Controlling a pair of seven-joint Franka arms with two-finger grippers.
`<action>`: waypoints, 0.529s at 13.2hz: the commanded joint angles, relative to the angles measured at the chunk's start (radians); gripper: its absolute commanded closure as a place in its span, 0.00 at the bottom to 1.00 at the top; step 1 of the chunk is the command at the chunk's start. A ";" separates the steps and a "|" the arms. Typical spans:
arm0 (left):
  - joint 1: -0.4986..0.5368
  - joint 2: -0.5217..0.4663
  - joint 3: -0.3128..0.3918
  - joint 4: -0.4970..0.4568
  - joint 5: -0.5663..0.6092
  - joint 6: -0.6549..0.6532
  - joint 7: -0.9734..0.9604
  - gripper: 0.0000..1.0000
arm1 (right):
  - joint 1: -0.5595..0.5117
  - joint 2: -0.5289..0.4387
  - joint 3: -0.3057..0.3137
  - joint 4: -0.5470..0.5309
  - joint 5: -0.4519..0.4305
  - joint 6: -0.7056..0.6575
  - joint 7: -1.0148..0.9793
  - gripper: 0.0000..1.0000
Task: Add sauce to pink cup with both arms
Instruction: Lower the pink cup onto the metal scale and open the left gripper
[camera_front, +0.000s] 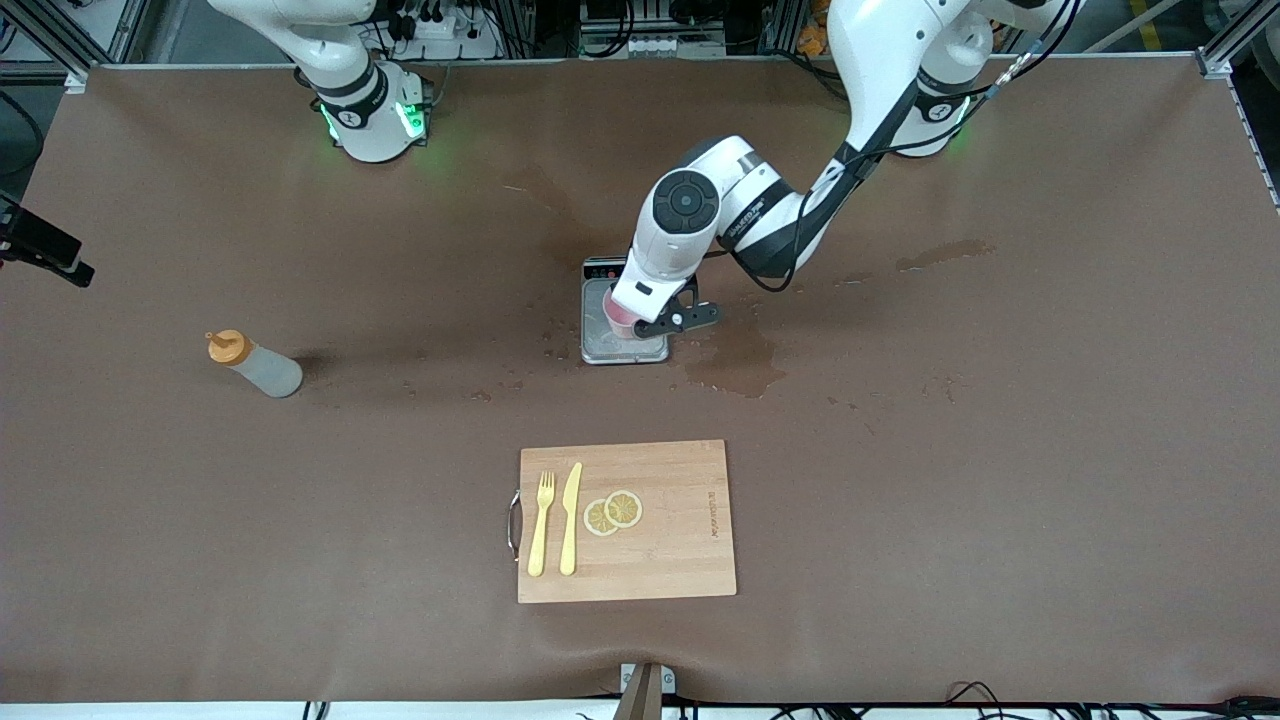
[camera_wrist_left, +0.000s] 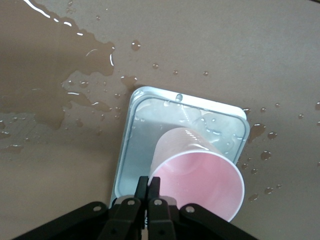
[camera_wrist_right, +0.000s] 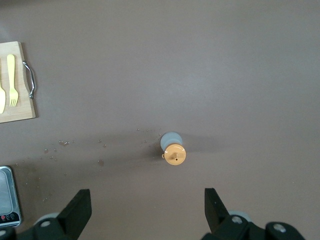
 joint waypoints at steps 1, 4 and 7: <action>-0.023 0.031 0.010 0.052 0.031 -0.018 -0.026 1.00 | -0.010 -0.005 0.005 0.000 0.005 -0.003 0.001 0.00; -0.023 0.033 0.008 0.051 0.065 -0.019 -0.034 1.00 | -0.009 -0.006 0.006 0.002 0.007 -0.003 0.002 0.00; -0.023 0.033 0.007 0.051 0.065 -0.019 -0.066 0.69 | -0.010 -0.008 0.005 0.004 0.007 -0.003 0.002 0.00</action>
